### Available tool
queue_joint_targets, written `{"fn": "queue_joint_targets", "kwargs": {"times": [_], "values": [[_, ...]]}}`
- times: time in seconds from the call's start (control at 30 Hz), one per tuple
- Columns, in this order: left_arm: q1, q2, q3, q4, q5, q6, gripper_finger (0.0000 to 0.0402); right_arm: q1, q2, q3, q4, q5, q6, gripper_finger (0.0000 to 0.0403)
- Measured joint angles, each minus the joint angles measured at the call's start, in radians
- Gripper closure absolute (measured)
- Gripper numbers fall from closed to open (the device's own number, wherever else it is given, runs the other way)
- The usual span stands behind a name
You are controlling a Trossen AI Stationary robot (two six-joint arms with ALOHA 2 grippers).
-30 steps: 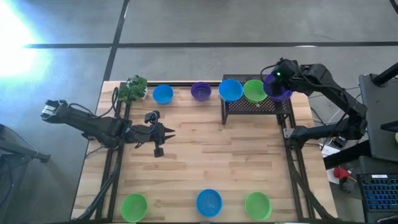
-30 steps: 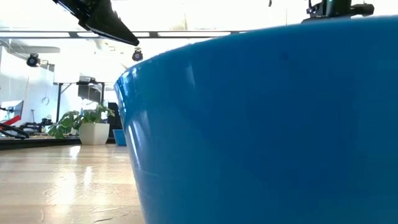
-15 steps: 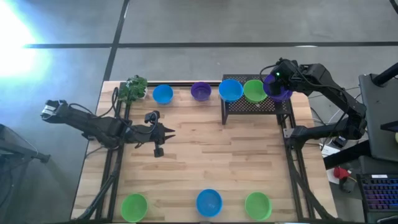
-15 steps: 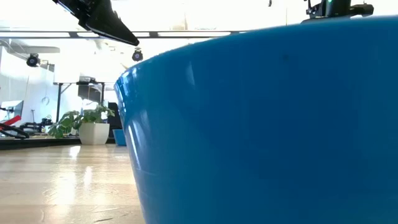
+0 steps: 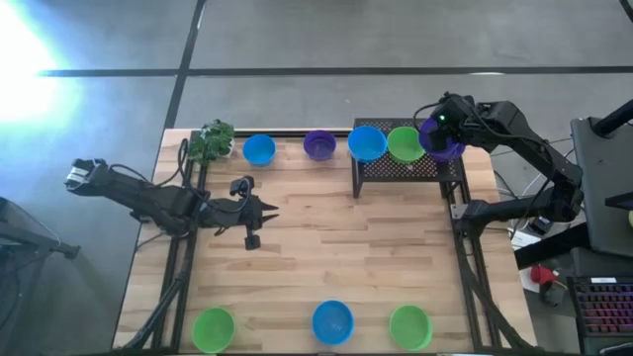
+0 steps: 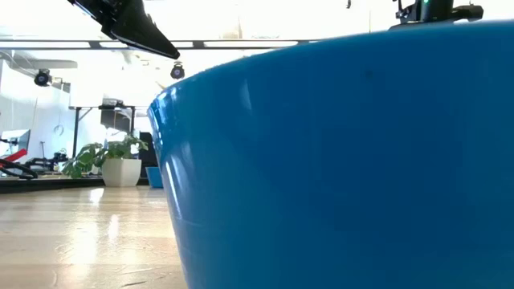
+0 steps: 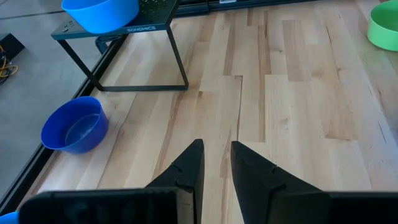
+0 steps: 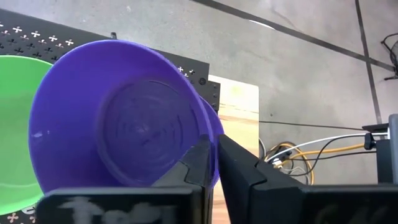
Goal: Pick & Place Mini bowls
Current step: Stack the bottom purple bowl on the purple bowl on the shelf, then stack the left green bowl on the green bowl on the shelf
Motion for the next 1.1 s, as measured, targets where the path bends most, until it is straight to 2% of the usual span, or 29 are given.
{"fn": "queue_joint_targets", "kwargs": {"times": [0.23, 0.47, 0.87, 1.1], "values": [[0.000, 0.000, 0.000, 0.000, 0.000, 0.000, 0.0328, -0.001, 0.000, 0.000, -0.002, 0.000, 0.025, 0.0329], [0.000, 0.000, 0.000, 0.000, 0.000, 0.000, 0.0328, -0.001, -0.001, 0.000, -0.001, 0.000, 0.025, 0.0314], [0.000, 0.000, 0.000, 0.000, 0.000, 0.000, 0.0328, 0.000, -0.001, 0.000, -0.001, -0.002, -0.004, 0.0314], [0.000, 0.000, 0.000, 0.000, 0.000, 0.000, 0.0328, 0.001, -0.001, 0.000, -0.001, -0.014, -0.042, 0.0344]]}}
